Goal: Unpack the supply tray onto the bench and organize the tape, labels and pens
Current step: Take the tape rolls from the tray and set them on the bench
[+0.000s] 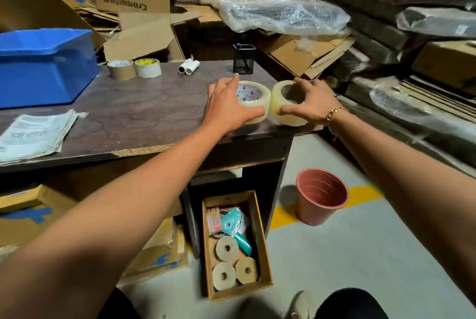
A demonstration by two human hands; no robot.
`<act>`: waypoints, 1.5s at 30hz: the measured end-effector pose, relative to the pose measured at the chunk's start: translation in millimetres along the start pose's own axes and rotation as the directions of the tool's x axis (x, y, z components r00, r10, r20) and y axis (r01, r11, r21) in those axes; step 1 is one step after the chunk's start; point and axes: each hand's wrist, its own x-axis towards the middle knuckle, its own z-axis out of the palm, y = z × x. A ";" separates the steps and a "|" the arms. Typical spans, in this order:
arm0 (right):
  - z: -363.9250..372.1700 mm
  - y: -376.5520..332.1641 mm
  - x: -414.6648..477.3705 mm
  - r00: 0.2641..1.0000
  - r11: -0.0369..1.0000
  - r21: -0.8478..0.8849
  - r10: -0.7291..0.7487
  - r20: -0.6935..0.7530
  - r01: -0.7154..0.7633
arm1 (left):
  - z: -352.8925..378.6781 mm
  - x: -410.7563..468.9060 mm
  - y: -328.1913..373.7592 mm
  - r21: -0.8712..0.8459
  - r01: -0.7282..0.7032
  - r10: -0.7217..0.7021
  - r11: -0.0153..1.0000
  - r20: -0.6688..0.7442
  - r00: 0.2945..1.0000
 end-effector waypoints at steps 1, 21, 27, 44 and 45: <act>0.4 1.7 5.9 1.000 1.000 -0.031 0.000 0.030 0.001 | 5.3 6.4 -0.1 0.015 0.004 -0.004 1.000 0.011 1.000; 13.6 3.2 -27.5 0.913 0.957 -0.136 -0.285 -0.294 0.255 | 27.8 -6.1 -18.8 0.051 0.008 -0.008 0.999 0.005 1.000; 107.1 -0.5 -102.5 0.809 0.876 -0.092 -0.473 -0.348 0.473 | 45.8 -101.6 -50.9 0.134 -0.494 0.512 0.859 -0.246 0.823; 495.9 62.2 -170.0 0.645 0.983 -0.101 -0.023 0.764 0.155 | 285.5 -248.4 -328.0 0.403 -0.324 0.005 0.856 0.620 0.784; 511.6 61.9 -168.7 0.640 0.974 -0.106 -0.047 0.767 0.199 | 291.8 -253.6 -336.4 0.415 -0.345 -0.004 0.842 0.645 0.764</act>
